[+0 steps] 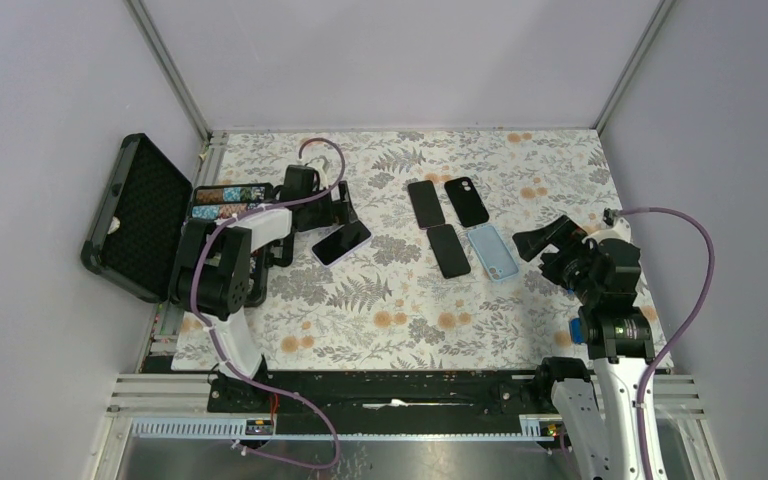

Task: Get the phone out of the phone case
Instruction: Pick up the phone at the center of the board.

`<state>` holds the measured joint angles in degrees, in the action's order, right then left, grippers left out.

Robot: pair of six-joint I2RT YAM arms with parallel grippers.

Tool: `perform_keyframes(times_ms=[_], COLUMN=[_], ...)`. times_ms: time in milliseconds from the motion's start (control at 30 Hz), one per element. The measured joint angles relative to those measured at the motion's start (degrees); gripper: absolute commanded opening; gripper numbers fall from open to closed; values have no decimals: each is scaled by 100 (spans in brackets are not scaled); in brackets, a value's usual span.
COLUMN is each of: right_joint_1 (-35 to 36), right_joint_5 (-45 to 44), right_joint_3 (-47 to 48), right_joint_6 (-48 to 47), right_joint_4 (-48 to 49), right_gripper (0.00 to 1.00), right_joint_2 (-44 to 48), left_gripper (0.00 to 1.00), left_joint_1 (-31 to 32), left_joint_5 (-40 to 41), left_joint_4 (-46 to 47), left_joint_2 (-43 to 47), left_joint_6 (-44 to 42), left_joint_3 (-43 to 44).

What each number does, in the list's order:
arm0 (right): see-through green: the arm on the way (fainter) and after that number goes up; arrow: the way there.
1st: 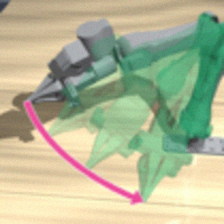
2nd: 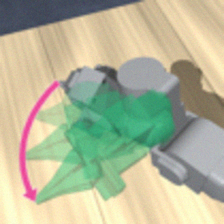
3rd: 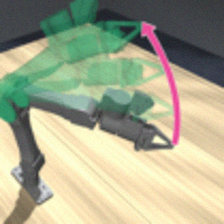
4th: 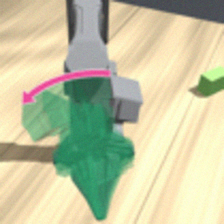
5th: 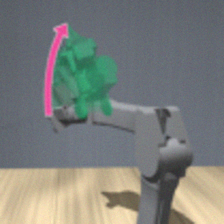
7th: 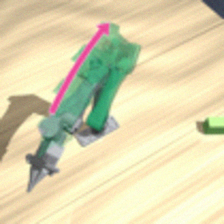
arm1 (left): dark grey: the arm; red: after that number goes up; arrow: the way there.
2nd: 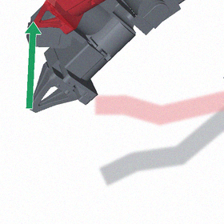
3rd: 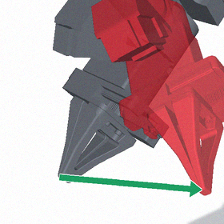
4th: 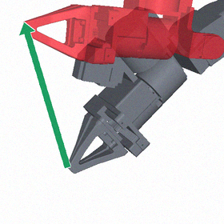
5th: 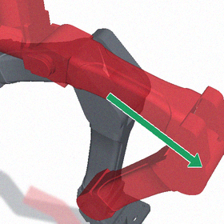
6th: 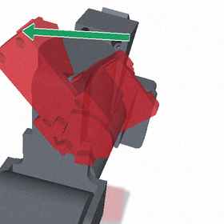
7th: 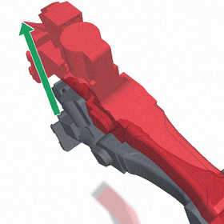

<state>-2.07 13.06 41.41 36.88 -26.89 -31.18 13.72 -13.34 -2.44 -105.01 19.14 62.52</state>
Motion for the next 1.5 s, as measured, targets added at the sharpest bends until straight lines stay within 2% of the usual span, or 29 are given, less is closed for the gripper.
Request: perform_keyframes(times_ms=[433,967,1500], right_joint_1=[0,0,0], right_joint_5=[138,422,422], right_joint_3=[-197,-317,-345], right_joint_6=[70,105,98], right_joint_4=[46,63,63], right_gripper=[100,100,100], right_joint_2=[-17,214,334], left_gripper=[99,99,99], left_joint_1=[262,1185,1187], left_joint_5=[306,1604,1394], left_joint_4=[-24,-199,-643], left_joint_2=[688,730,367], left_joint_6=[267,125,-70], left_joint_3=[-839,-813,-437])
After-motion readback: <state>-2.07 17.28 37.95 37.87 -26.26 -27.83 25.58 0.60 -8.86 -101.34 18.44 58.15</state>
